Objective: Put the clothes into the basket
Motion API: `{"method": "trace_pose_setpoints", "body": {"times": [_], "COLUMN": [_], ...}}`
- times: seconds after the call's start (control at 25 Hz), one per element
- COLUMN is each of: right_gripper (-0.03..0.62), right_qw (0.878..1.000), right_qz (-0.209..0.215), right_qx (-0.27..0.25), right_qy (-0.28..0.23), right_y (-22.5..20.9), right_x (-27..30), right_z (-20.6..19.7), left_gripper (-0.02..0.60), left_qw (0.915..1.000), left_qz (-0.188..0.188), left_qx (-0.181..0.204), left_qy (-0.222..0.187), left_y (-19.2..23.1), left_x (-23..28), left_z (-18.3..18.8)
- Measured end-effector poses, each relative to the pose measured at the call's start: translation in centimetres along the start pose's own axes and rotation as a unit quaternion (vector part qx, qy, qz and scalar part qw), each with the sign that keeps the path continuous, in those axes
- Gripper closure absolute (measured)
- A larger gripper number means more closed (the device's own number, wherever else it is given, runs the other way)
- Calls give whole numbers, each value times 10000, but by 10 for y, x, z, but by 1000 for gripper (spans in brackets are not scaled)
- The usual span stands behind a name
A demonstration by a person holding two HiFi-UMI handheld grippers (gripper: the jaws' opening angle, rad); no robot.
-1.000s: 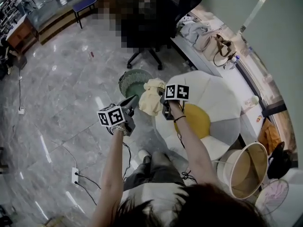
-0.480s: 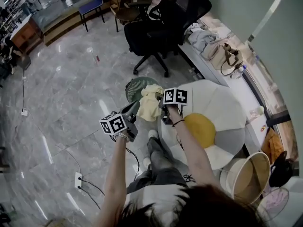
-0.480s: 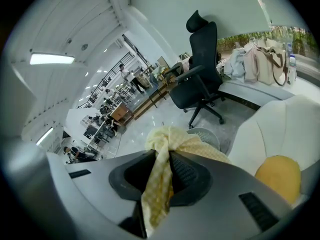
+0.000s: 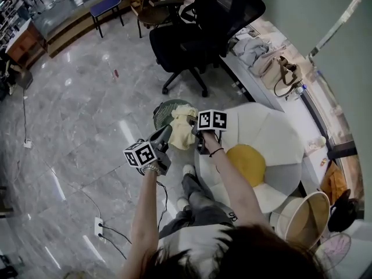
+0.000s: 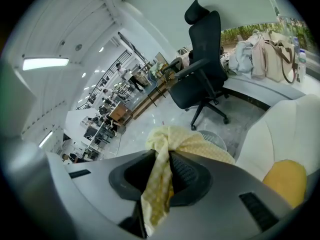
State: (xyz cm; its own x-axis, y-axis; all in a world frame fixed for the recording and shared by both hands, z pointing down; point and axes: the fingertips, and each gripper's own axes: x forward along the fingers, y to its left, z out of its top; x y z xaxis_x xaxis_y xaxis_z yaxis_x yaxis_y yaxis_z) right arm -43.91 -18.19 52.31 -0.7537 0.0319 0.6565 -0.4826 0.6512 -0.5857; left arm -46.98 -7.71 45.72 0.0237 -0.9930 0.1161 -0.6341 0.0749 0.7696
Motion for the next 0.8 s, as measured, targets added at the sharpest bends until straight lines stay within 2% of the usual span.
{"method": "trace_pose_setpoints", "body": {"times": [0.2, 0.52, 0.8], "right_gripper": [522, 522, 522], "right_qw": [9998, 9987, 9958], "right_qz": [-48, 222, 200], "right_qx": [-121, -105, -537], "right_qy": [174, 449, 714], "right_y": [-1, 5, -1], "right_x": [25, 54, 73], "right_z": [15, 44, 66], "left_gripper": [571, 571, 571], "left_qw": [9999, 9993, 9992], "left_qz": [127, 341, 378], "left_qx": [16, -93, -35], "left_qy": [-4, -98, -114], "left_y": [18, 41, 52], "left_x": [10, 29, 59], "left_z": [20, 44, 62]}}
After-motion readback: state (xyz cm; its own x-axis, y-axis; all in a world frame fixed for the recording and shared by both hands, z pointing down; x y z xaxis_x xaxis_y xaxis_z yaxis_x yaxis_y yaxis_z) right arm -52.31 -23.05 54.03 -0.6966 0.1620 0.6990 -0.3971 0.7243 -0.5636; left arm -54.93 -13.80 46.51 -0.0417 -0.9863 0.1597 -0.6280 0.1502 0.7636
